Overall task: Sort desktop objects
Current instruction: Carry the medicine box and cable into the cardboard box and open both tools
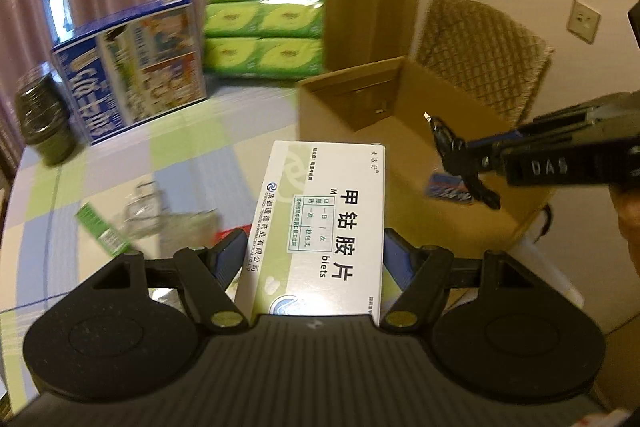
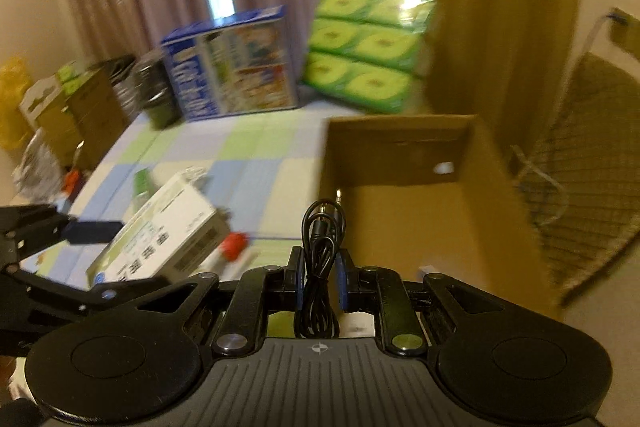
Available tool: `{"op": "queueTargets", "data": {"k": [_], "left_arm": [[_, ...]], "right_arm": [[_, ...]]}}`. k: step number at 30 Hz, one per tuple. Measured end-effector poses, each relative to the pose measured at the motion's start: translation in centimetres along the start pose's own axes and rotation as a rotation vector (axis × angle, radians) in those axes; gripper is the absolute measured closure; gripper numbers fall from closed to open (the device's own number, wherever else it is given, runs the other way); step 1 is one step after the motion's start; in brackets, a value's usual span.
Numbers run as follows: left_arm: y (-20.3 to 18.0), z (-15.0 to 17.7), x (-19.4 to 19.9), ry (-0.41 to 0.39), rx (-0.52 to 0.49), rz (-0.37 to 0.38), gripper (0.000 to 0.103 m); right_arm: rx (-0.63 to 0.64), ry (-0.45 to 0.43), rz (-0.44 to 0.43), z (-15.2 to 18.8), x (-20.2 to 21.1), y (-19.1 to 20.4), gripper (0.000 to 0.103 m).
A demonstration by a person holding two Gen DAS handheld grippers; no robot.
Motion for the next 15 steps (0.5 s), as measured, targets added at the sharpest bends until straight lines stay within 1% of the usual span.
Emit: {"op": "queueTargets", "data": {"k": [4, 7, 11, 15], "left_arm": [[-3.5, -2.0, -1.3, -0.006, -0.018, 0.043, 0.035], [-6.0, -3.1, -2.7, -0.006, -0.025, 0.074, 0.035], [-8.6, -4.1, -5.1, 0.006, -0.023, 0.108, 0.035], [-10.0, -4.5, -7.1, 0.019, -0.014, 0.121, 0.035]], "right_arm": [[-0.042, -0.003, 0.046, 0.0, 0.9, -4.4, 0.090], [-0.067, 0.006, 0.066, 0.4, 0.7, -6.9, 0.090], [-0.098, 0.018, 0.081, 0.9, 0.1, -9.3, 0.090], [-0.112, 0.025, 0.085, 1.2, -0.4, -10.8, 0.090]]}}
Point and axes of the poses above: each gripper's, at about its wrist camera, not at the fingertips, and x roughly against the way its jaws point, y to its left, z to its underside, the point moved 6 cm from there along -x, roughly the way its jaws point, and after that the axes turned 2 degrees about -y, right-handed, at the moved point
